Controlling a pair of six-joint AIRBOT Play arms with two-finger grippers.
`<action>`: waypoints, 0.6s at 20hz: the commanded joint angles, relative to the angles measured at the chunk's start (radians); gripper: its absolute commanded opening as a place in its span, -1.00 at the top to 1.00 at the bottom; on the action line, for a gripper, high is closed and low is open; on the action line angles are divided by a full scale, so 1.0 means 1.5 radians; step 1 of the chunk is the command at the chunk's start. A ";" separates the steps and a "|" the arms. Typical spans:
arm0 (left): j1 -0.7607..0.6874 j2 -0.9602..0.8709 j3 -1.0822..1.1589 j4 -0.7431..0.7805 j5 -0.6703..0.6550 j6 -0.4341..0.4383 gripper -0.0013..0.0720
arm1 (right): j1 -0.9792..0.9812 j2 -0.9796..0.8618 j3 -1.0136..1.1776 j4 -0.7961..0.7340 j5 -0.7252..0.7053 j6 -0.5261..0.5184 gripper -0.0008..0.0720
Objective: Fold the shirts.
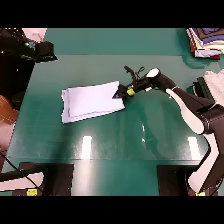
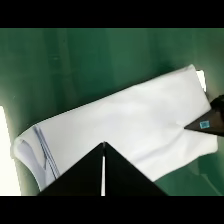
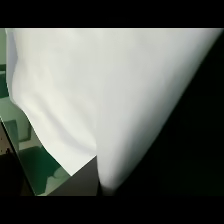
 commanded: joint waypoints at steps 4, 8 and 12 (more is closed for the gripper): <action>-0.059 -0.002 0.000 0.000 -0.002 0.000 0.88 | -0.115 0.050 0.133 -0.138 0.024 0.063 0.93; -0.127 -0.002 0.000 0.000 0.031 -0.001 0.88 | -0.278 0.136 0.161 -0.221 0.040 0.069 0.93; -0.191 -0.002 0.000 0.000 0.078 -0.001 0.88 | -0.466 0.194 0.161 -0.252 0.034 0.068 0.93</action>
